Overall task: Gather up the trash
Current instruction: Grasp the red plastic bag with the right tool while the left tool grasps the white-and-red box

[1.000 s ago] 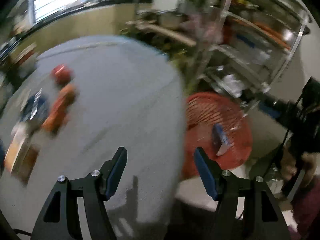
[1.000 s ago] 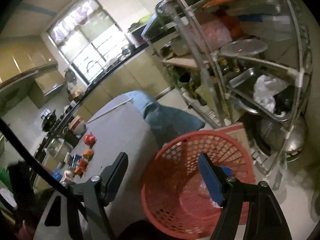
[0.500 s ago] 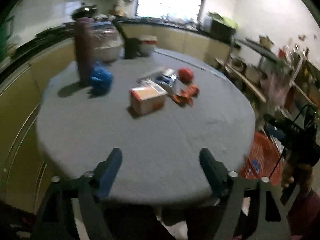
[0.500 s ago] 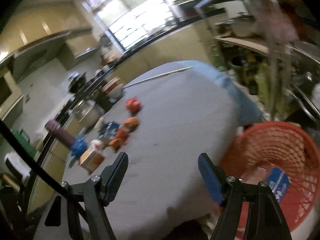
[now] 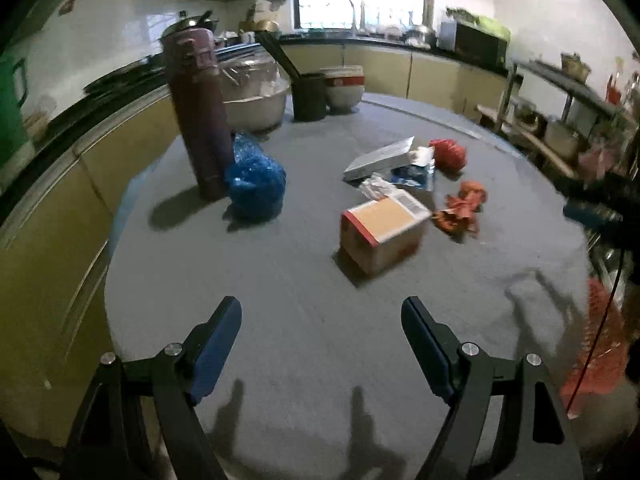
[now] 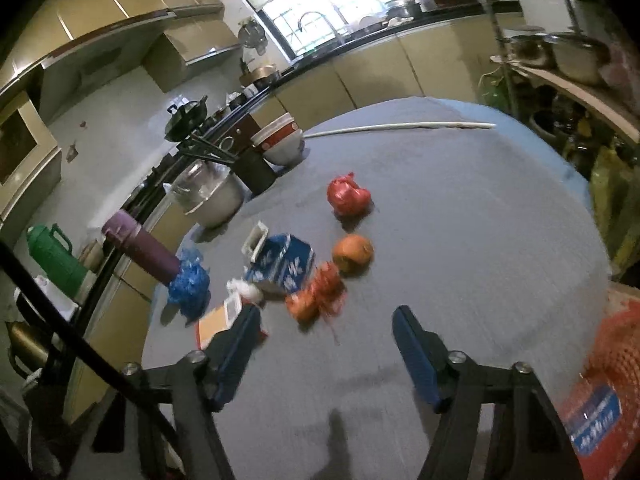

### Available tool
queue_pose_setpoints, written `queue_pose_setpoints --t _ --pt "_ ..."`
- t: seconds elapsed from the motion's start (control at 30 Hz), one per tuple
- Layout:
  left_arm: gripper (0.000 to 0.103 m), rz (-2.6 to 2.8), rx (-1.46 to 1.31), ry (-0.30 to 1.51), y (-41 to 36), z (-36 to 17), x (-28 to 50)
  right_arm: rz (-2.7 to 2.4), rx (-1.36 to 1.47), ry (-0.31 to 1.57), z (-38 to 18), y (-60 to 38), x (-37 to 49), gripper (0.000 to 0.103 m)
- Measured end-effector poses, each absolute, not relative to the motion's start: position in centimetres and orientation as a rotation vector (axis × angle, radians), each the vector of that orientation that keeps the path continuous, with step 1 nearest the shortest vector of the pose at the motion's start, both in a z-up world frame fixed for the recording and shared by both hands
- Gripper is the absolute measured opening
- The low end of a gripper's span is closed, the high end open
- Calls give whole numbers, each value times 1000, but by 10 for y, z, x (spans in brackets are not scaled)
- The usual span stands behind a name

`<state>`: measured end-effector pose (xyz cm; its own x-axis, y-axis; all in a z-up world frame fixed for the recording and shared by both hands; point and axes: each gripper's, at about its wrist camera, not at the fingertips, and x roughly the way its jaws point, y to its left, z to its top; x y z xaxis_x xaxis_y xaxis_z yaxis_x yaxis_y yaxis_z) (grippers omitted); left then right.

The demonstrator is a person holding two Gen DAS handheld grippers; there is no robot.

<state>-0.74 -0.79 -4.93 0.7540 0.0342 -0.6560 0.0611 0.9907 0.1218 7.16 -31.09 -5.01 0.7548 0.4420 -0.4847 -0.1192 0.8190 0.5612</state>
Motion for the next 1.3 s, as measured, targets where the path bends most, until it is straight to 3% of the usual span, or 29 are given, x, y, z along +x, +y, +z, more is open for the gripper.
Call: queue_pose_setpoints --t 0.17,0.6,0.67,0.8,1.07,1.3 --pt "82 -83 175 710 -15 -49 32 319 499 686 -43 -300 142 63" --pt "83 -304 185 748 -37 -60 103 259 450 809 -57 -284 296 63" --pt "83 -341 184 769 -39 -65 108 245 443 853 -67 -282 309 51" --pt "82 -379 190 824 -43 -78 117 266 433 830 -68 -282 307 39" --pt "56 -406 188 849 -47 -87 109 323 506 732 -51 -312 240 39" --pt "55 -400 195 807 -61 -76 71 376 599 654 -42 -343 143 39"
